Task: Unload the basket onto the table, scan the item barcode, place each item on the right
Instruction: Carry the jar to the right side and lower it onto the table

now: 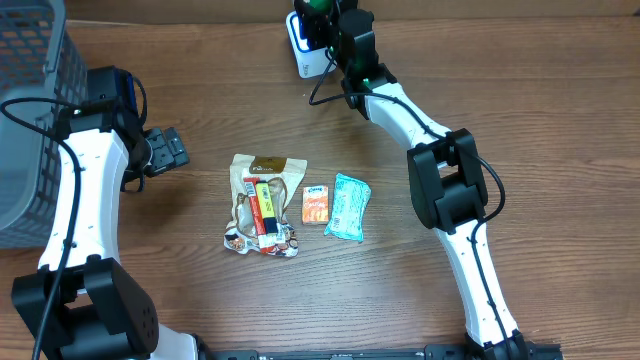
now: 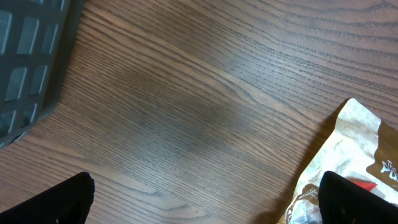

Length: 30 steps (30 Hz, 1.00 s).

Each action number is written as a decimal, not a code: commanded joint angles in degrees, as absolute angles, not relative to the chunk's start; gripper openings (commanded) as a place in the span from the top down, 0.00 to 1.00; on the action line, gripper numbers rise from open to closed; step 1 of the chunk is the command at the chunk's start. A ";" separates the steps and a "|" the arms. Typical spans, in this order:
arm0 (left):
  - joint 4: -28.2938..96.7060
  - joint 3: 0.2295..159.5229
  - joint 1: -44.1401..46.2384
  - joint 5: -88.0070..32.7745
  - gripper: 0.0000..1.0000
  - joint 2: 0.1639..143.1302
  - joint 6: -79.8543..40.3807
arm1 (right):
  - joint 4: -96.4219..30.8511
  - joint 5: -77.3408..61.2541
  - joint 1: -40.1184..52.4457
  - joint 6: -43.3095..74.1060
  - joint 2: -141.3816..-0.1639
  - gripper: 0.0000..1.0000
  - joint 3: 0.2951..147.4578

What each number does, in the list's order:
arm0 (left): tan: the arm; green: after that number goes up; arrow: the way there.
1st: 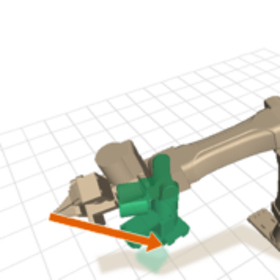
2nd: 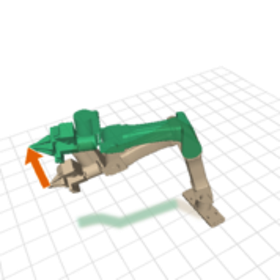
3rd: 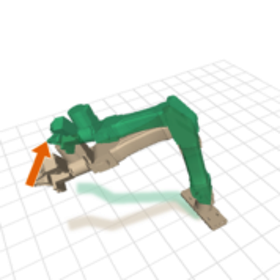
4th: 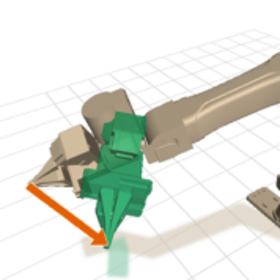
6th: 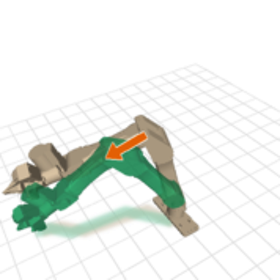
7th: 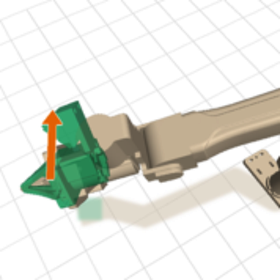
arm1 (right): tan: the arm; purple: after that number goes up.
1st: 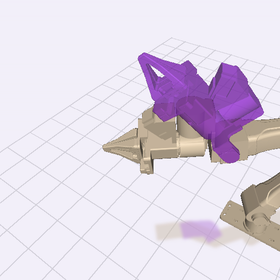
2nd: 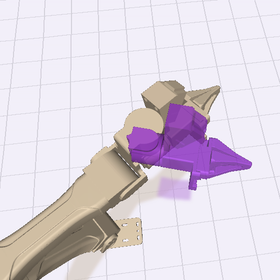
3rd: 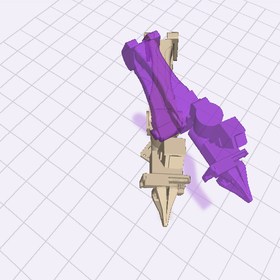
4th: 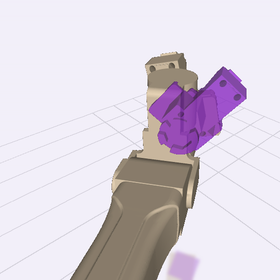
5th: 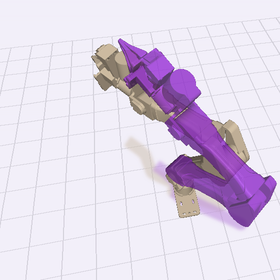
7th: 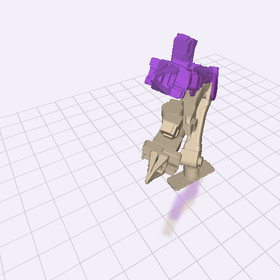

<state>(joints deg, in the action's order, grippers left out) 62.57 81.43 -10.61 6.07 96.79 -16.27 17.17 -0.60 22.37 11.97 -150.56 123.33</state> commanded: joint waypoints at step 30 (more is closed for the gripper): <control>62.50 82.24 -10.57 6.15 0.00 97.30 -15.40 | -80.25 1.04 1.43 19.11 -111.98 0.96 108.84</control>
<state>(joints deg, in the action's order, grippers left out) 62.57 81.43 -10.61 6.07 96.79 -16.27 -80.60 0.69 3.27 16.53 -112.62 112.79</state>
